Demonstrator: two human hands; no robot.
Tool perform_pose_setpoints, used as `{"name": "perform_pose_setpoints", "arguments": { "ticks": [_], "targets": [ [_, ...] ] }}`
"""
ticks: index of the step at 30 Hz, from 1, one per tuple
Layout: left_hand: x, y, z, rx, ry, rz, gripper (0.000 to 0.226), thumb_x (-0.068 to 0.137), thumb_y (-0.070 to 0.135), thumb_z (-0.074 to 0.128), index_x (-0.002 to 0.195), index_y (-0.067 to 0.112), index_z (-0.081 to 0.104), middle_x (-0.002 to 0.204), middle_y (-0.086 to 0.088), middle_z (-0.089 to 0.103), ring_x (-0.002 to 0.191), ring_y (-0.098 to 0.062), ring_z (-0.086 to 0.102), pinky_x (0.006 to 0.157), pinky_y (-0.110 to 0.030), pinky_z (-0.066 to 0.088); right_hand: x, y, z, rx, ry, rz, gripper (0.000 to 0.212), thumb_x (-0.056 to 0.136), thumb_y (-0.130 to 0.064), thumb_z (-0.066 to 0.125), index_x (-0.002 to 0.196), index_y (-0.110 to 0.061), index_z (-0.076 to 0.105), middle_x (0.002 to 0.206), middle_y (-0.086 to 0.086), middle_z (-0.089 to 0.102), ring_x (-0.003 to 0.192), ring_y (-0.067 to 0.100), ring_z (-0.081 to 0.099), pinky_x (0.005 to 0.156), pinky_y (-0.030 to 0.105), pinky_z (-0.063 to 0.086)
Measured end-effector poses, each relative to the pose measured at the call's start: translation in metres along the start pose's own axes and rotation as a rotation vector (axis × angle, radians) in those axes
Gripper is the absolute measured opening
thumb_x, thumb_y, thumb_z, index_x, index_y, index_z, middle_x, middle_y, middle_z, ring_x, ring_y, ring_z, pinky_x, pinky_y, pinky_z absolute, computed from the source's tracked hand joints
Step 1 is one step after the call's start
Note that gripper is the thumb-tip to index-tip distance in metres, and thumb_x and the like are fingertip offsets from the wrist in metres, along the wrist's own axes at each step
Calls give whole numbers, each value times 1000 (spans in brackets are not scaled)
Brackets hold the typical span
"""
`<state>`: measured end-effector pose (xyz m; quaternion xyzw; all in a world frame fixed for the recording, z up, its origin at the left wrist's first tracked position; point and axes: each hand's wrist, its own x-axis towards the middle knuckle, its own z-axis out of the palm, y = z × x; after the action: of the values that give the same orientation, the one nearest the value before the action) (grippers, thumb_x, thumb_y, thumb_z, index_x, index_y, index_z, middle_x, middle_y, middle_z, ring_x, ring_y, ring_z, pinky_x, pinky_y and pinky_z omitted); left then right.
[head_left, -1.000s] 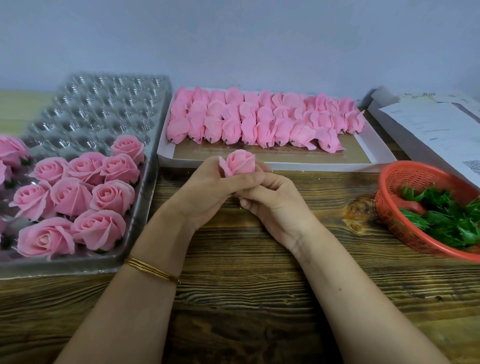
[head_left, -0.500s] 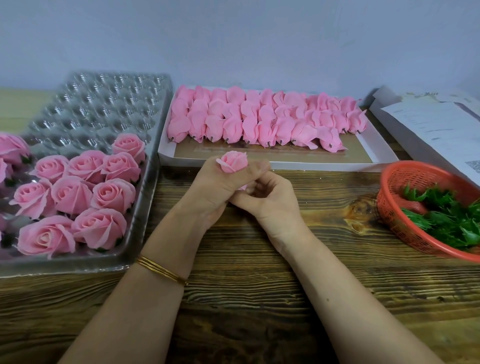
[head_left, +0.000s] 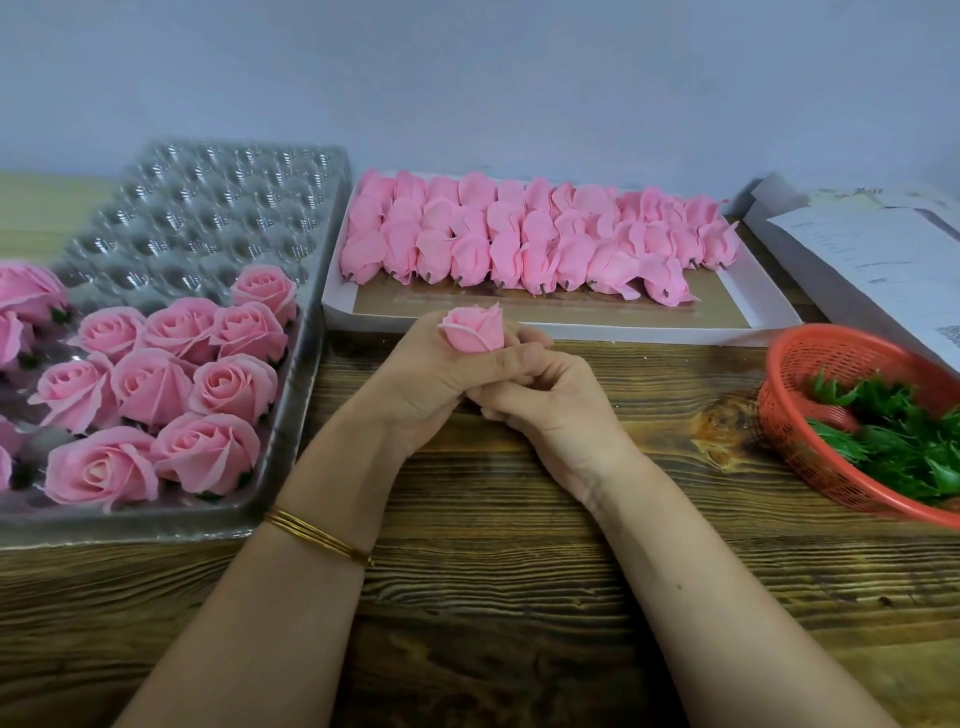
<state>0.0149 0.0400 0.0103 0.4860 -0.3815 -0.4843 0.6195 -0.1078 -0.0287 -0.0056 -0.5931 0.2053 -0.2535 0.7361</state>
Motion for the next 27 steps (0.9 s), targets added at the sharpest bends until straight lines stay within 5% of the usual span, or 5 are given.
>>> {"name": "perform_pose_setpoints", "arguments": {
  "ticks": [2, 10, 18, 24, 27],
  "targets": [
    [0, 0, 2, 9, 55, -11, 40, 61, 21, 91, 83, -5, 69, 102, -11, 74, 92, -19, 69, 84, -38, 55, 1, 1, 1, -8, 47, -22, 24, 64, -6, 78, 84, -18, 79, 79, 1, 74, 77, 10, 68, 77, 25, 52],
    [-1, 4, 2, 60, 6, 16, 14, 61, 26, 85, 71, 20, 77, 106, -6, 75, 106, -18, 68, 88, -33, 56, 1, -2, 0, 117, 12, 41, 52, 65, 4, 78, 116, 5, 68, 112, 20, 71, 109, 26, 67, 97, 36, 52],
    [-2, 2, 5, 154, 95, 50, 11, 70, 26, 84, 72, 20, 75, 100, -5, 75, 97, -16, 69, 85, -32, 56, 0, -9, -5, 107, -10, 97, 28, 74, 24, 58, 90, 4, 68, 94, 16, 70, 92, 24, 66, 85, 31, 53],
    [0, -3, 13, 411, 266, 188, 26, 75, 5, 83, 75, 30, 74, 77, 5, 73, 73, 2, 64, 67, -13, 50, 3, -20, -10, 105, 225, 143, 47, 64, -21, 64, 107, -3, 65, 92, 3, 70, 80, 11, 63, 68, 22, 51],
    [2, -5, 14, 526, 329, 142, 18, 74, 13, 85, 87, 16, 73, 86, -1, 71, 80, -9, 65, 73, -24, 53, 3, -18, -7, 65, 299, 107, 45, 65, -30, 76, 103, -9, 64, 92, 8, 69, 79, 13, 66, 69, 26, 52]
  ]
}}
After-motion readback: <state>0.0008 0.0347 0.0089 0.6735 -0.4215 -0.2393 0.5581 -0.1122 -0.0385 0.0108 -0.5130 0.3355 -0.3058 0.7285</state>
